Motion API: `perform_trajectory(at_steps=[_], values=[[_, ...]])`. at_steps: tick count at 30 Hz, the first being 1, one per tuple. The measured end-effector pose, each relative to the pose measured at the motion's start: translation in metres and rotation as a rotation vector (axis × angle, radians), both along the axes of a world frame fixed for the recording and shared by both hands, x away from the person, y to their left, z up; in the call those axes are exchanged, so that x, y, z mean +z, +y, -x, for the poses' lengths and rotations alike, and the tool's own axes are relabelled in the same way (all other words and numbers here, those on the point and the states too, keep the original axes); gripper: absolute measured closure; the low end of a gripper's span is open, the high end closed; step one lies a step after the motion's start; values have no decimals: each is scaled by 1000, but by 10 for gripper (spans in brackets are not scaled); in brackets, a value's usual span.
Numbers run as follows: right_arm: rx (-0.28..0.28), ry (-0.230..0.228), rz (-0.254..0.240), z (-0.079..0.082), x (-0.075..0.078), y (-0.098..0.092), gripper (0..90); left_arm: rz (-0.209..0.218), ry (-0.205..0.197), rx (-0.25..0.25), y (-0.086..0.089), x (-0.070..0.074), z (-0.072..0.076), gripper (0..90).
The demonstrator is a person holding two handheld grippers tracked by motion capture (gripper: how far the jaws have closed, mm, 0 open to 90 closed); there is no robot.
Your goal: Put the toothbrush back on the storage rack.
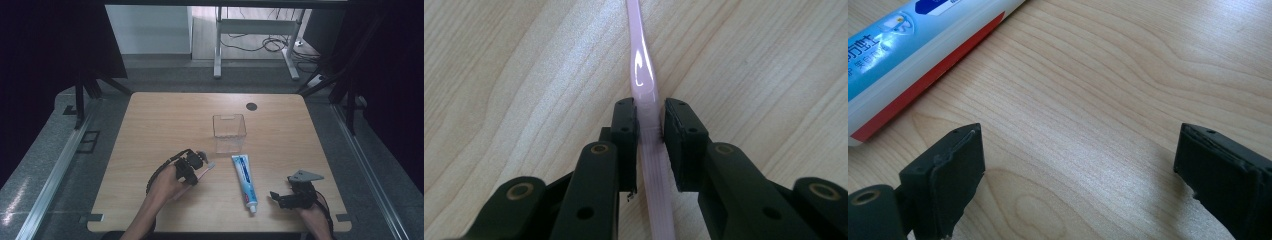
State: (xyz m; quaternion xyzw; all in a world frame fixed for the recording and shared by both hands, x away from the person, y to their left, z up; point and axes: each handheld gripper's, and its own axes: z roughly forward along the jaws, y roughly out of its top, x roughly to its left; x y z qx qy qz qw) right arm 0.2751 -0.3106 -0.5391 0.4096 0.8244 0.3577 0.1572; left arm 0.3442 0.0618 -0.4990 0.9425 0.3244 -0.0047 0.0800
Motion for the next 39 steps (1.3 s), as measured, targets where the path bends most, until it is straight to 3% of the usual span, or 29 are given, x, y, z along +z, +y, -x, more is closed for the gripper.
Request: perform_trajectory(at_steps=[6,14,24,32,39], values=[[2,4,0,0,0,1,61,6,14,33,1,0,-1,784],[0,3,0,0,0,0,61,17,-5,40,2,5,0,789],[-3,-1,-5,0,0,0,60,86,-22,24,6,19,3,789],[-3,-12,-11,0,0,-1,38,151,-38,44,8,27,6,789],[-3,-16,-16,0,0,-1,0,182,-58,37,10,36,7,789]])
